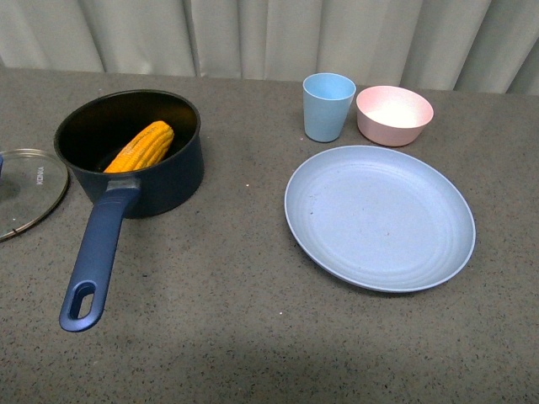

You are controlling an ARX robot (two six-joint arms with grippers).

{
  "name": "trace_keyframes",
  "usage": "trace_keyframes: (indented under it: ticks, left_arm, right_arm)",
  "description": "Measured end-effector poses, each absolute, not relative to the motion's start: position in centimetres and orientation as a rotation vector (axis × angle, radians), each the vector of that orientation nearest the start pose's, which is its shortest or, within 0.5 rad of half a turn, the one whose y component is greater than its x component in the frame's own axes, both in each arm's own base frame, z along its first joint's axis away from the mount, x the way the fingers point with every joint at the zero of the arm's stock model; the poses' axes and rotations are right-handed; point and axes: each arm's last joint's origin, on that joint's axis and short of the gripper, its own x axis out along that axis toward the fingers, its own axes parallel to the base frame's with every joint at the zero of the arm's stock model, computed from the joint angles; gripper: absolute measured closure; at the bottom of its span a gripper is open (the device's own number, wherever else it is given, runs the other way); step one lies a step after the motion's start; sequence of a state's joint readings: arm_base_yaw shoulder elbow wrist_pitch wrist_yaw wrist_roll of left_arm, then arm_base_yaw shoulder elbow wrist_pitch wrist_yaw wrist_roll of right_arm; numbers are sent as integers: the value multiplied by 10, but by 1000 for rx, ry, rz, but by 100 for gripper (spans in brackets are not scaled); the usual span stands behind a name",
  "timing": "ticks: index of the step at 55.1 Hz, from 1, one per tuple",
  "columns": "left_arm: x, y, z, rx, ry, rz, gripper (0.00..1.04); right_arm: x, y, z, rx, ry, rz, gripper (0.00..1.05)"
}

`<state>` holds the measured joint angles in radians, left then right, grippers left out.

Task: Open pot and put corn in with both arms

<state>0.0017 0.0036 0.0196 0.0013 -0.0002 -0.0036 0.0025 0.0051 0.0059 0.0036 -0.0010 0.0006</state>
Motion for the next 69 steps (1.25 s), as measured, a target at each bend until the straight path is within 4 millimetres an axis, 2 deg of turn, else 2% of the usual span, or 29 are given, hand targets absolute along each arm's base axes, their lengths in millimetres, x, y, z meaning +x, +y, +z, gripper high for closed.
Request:
trace_keyframes:
  ticks: [3,6,19,21,35,39,69]
  left_arm:
    - [97,0,170,-4,-17,2,6]
    - [97,0,170,-4,-17,2,6]
    - [97,0,170,-4,-17,2,6]
    - [97,0,170,-4,-17,2,6]
    - [97,0,170,-4,-17,2,6]
    - [97,0,170,-4,-17,2,6]
    - [97,0,170,-4,-17,2,6]
  right_arm:
    - [98,0,165,-1,-3,3,102]
    - [98,0,165,0,-2,3,95]
    - [98,0,165,0,-3,3,56]
    - [98,0,165,0,-3,3,46]
    - [98,0,165,1,-3,3,7]
    - [98,0,165,0,-3,3,10]
    - [98,0,165,1,-3,3,9]
